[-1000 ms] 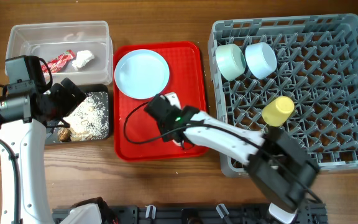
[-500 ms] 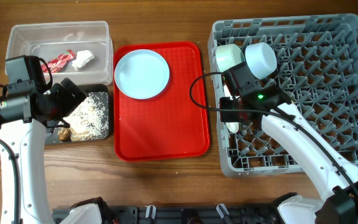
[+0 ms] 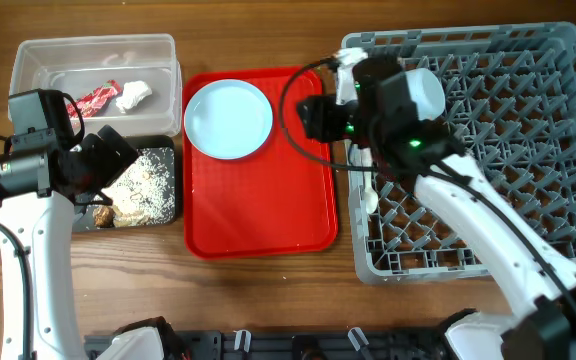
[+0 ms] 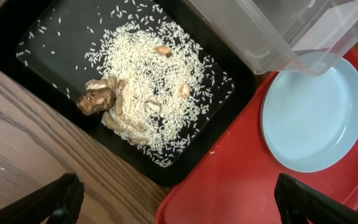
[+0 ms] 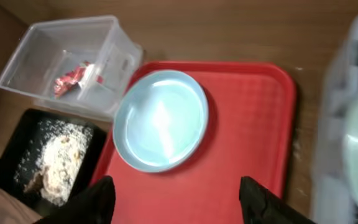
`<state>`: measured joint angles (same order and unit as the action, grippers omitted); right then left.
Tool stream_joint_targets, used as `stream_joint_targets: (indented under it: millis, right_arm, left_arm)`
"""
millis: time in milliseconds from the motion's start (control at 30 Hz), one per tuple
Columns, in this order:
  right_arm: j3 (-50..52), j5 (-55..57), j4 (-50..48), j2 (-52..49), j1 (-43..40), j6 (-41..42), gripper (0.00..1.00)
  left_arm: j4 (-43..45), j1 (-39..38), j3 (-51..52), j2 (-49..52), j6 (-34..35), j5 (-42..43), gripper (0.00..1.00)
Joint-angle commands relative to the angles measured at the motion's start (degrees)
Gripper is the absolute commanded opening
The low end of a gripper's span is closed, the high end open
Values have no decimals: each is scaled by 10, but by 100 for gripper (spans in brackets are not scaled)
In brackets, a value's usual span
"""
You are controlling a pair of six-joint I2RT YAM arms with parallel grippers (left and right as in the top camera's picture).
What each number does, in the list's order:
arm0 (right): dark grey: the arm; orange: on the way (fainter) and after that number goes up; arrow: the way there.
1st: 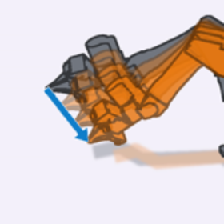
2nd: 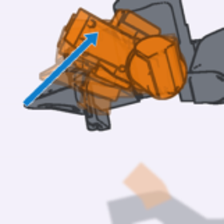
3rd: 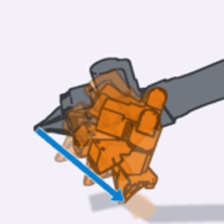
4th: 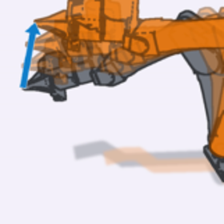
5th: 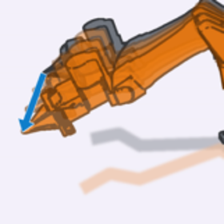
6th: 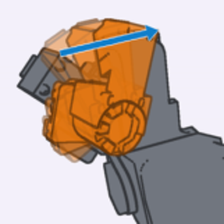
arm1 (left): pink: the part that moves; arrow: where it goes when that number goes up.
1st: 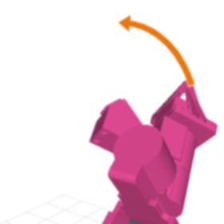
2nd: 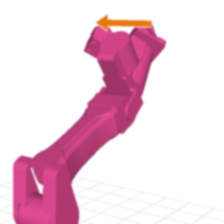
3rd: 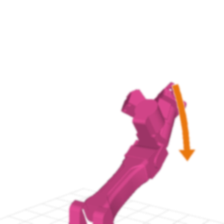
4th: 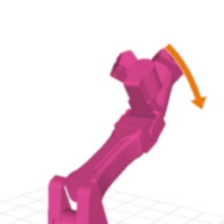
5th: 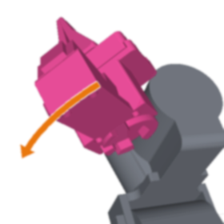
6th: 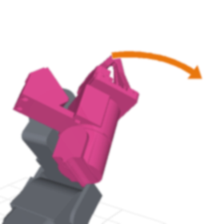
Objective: Sort waste into correct bins and load items into the dishwasher rack
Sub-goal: 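Insert the spoon into the rack next to the fork, then grasp the light-blue plate and stand it upright in the rack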
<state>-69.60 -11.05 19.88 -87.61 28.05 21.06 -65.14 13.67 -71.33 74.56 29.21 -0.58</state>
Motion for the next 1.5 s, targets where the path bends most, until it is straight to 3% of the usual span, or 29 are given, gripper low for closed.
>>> stream_joint_targets:
  millis: [0, 167, 333, 567, 633, 767, 1000, 1167, 1333, 1467]
  right_arm:
    - [-5, -16, -65, -97, 40, 21, 66]
    - [-6, 24, -160, -242, 70, 50, 70]
    - [-6, 91, -196, -309, 94, 51, 68]
    - [-6, 184, -72, -320, 94, 98, 35]
    - [-6, 190, -31, -300, 90, 105, 20]
    - [-6, 188, 24, -222, 77, 104, 4]
    - [-6, 219, 120, -53, 60, 13, 4]
    - [-6, 445, 194, 98, 25, -55, 4]
    - [-5, 701, 265, 168, -31, -232, 4]
    - [25, 714, 309, 149, -31, -242, 4]
  left_arm:
    - [-1, 3, 1, -3, -3, 1, 100]
    - [-3, 3, 1, -3, -3, 1, 100]
    - [-5, 3, 1, -3, -3, 1, 100]
    - [-7, 3, 1, -3, -3, 1, 100]
    - [-7, 3, 1, -3, -3, 1, 100]
    - [-7, 3, 1, -3, -3, 1, 100]
    - [-7, 3, 1, -3, -3, 1, 100]
    - [-7, 3, 1, -3, -3, 1, 100]
    - [-6, 3, 1, -3, -3, 1, 100]
    - [-4, 3, 1, -3, -3, 1, 100]
